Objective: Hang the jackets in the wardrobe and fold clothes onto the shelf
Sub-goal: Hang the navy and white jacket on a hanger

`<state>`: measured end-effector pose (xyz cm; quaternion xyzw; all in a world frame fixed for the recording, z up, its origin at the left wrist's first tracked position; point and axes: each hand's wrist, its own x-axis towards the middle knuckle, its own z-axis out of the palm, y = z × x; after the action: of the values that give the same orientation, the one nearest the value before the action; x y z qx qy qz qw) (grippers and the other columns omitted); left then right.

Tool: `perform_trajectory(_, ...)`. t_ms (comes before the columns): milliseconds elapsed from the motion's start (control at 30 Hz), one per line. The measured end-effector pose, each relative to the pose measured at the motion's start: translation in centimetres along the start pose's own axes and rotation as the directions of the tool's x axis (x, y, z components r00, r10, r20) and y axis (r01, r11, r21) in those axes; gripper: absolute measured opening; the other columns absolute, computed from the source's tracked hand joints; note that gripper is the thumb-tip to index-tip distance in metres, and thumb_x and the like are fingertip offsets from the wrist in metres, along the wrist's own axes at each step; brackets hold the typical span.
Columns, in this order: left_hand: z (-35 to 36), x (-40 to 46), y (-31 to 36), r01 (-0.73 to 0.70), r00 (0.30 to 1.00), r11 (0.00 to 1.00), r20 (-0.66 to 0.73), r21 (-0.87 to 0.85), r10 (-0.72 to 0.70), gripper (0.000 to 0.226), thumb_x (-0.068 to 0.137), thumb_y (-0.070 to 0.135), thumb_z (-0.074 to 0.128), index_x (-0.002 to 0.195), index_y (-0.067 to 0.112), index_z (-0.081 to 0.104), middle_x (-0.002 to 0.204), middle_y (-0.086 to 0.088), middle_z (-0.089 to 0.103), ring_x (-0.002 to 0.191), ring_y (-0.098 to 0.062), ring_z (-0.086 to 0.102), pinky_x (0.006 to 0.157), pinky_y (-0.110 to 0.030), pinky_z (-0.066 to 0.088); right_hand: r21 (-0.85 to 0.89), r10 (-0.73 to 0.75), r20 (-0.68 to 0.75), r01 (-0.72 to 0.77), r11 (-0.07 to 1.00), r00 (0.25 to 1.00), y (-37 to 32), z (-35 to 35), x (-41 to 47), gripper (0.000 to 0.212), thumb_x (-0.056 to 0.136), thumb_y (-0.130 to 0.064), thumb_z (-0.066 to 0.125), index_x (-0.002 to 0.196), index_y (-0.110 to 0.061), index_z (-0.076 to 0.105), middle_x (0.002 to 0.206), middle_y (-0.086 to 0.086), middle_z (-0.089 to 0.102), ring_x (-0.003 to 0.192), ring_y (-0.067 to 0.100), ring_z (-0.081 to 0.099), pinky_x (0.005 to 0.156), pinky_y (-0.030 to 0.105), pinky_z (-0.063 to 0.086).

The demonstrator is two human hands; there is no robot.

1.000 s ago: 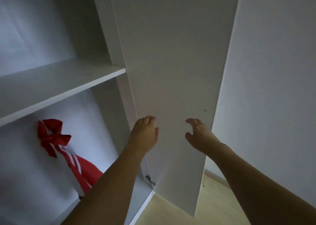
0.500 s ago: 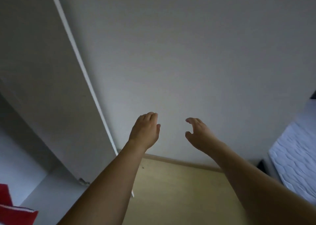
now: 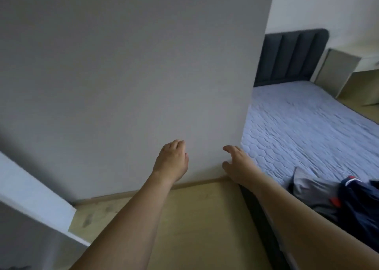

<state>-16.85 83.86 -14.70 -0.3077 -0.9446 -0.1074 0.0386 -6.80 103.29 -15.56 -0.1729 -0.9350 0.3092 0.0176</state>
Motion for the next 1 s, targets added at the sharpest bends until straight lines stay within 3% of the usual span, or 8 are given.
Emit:
perform_trajectory(267,5.9,5.0,19.8,-0.067,0.997,0.997,0.033,-0.037,0.068,0.046,0.101,0.029,0.042,0.141,0.006,0.042,0.144,-0.012,0.047,0.131,-0.027,0.043,0.11,-0.035,0.032,-0.015,0.107,-0.002,-0.108,0.994,0.994,19.4,-12.2,-2.3,0.054,0.093,-0.021,0.052,0.144,-0.018,0.037,0.148,0.005,0.04,0.133,0.023,0.04,0.105,0.035,0.035)
perform_trajectory(667,14.2,14.3,42.1,-0.069,0.988,0.984,0.123,-0.166,0.09,0.039,0.098,0.023,0.048,0.131,0.001,0.052,0.135,-0.018,0.052,0.124,-0.033,0.049,0.105,-0.036,0.035,0.042,0.236,-0.037,-0.235,0.971,0.971,39.6,-24.8,-3.0,0.054,0.093,-0.016,0.052,0.145,-0.014,0.038,0.148,0.007,0.039,0.135,0.022,0.039,0.107,0.029,0.03)
perform_trajectory(867,19.9,18.3,56.2,-0.103,0.966,0.968,0.207,-0.23,0.152,0.044,0.099,0.025,0.048,0.136,0.002,0.047,0.138,-0.017,0.05,0.127,-0.032,0.047,0.108,-0.037,0.035,0.085,0.351,-0.045,-0.347,0.934,0.935,54.2,-31.9,-4.3,0.053,0.092,-0.014,0.05,0.144,-0.012,0.039,0.147,0.007,0.04,0.134,0.021,0.039,0.106,0.028,0.03)
perform_trajectory(1000,22.5,20.9,65.2,-0.052,0.973,0.963,0.203,-0.265,0.108,0.045,0.099,0.026,0.048,0.139,0.005,0.046,0.142,-0.014,0.048,0.129,-0.029,0.045,0.106,-0.035,0.034,0.103,0.39,-0.003,-0.387,0.916,0.921,64.3,-37.1,-4.8,0.054,0.09,-0.013,0.05,0.143,-0.01,0.04,0.146,0.009,0.042,0.135,0.02,0.038,0.105,0.025,0.028)
